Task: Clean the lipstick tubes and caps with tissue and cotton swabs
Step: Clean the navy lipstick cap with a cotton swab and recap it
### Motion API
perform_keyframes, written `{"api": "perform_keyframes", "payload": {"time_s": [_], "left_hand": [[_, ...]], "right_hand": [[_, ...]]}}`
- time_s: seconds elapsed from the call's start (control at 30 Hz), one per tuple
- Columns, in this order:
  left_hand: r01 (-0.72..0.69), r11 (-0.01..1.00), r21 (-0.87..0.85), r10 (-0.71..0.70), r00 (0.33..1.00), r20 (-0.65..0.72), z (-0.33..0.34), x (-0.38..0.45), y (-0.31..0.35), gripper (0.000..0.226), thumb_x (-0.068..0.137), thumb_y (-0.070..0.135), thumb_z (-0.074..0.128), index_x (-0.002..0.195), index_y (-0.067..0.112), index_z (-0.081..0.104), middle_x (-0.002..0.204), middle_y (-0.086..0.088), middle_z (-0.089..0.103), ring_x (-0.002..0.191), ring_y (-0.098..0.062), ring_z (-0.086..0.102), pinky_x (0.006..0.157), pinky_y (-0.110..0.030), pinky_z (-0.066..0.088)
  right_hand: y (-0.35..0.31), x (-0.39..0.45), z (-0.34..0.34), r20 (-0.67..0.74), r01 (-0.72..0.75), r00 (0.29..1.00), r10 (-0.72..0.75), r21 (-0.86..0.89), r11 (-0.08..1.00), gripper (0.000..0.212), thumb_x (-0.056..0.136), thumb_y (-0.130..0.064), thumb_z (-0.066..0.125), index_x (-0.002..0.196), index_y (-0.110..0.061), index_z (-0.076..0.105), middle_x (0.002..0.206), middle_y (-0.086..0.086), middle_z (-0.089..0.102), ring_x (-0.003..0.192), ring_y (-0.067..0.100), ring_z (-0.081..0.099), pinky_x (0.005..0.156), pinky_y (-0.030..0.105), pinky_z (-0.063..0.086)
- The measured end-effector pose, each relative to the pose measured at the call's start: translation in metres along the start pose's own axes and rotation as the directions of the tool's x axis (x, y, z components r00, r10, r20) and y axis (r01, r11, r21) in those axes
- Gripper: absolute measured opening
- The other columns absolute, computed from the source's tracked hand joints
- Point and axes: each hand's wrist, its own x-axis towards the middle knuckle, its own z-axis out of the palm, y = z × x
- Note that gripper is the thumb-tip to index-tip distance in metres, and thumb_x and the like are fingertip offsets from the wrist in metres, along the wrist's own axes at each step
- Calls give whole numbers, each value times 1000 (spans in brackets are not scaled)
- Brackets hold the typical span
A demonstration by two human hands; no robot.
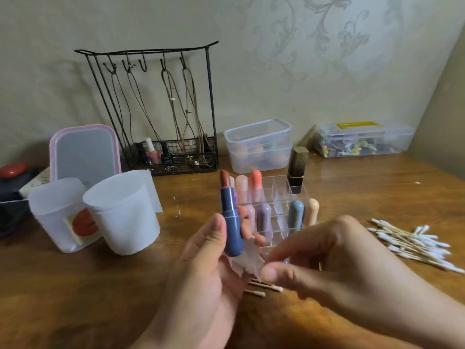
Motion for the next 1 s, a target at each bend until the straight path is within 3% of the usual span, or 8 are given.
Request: {"api": "perform_keyframes", "payload": {"time_s": [0.13,0.23,0.33,0.5,0.63,0.8,0.9,1.0], "left_hand": [[68,996,-62,-65,996,54,0,4,1,35,81,36,52,78,11,76,68,-8,55,54,-17,52,44,-28,47],[116,991,-69,-106,986,132,-6,7,1,41,77,48,67,88,9,76,72,-8,55,53,-14,49,40,-22,41],[106,993,-55,-95,980,175,-13,11,2,46,62,36,79,97,5,73,76,-11,58,55,-14,53,40,-22,43],[71,997,10,-72,983,168,-12,13,1,63,41,27,95,96,5,73,80,-14,61,61,-19,57,42,-23,45],[73,996,52,-79,987,142,-10,14,1,64,35,21,97,92,6,74,78,-13,61,62,-20,59,45,-26,47],[109,989,104,-120,987,109,-14,15,0,68,33,18,98,95,5,74,79,-13,61,64,-20,60,47,-27,48],[127,983,133,-137,988,67,-11,12,2,52,44,20,95,90,7,75,78,-13,61,64,-20,60,48,-27,48],[139,975,172,-139,990,-14,-5,9,6,14,73,19,69,81,11,77,76,-12,61,64,-20,58,47,-26,45]], "right_hand": [[18,-4,-56,-283,-248,945,162,-299,922,5,72,-45,77,70,-42,73,60,-18,65,49,2,56,49,20,44],[71,-2,-93,-467,-508,836,288,-458,729,27,73,-35,82,58,-46,63,65,-16,65,66,10,62,67,34,53],[115,-1,-111,-454,-645,762,462,-473,600,30,66,-32,83,51,-51,64,71,-15,69,77,18,66,77,37,57],[130,3,-110,-314,-595,801,510,-519,614,24,67,-27,86,53,-35,68,64,-16,68,73,6,64,76,32,56],[136,7,-105,-292,-610,782,551,-539,580,24,64,-29,87,53,-34,66,67,-14,68,74,10,64,75,33,57],[138,10,-100,-275,-601,783,558,-566,565,19,78,-24,78,65,-29,65,76,-8,67,76,11,61,71,28,52],[136,10,-101,-276,-582,805,526,-539,608,14,89,-19,64,77,-26,61,87,-2,66,81,16,57,70,27,42],[120,11,-101,-368,-534,841,395,-456,712,22,95,-10,49,79,-25,53,90,2,64,79,17,54,64,30,37]]}}
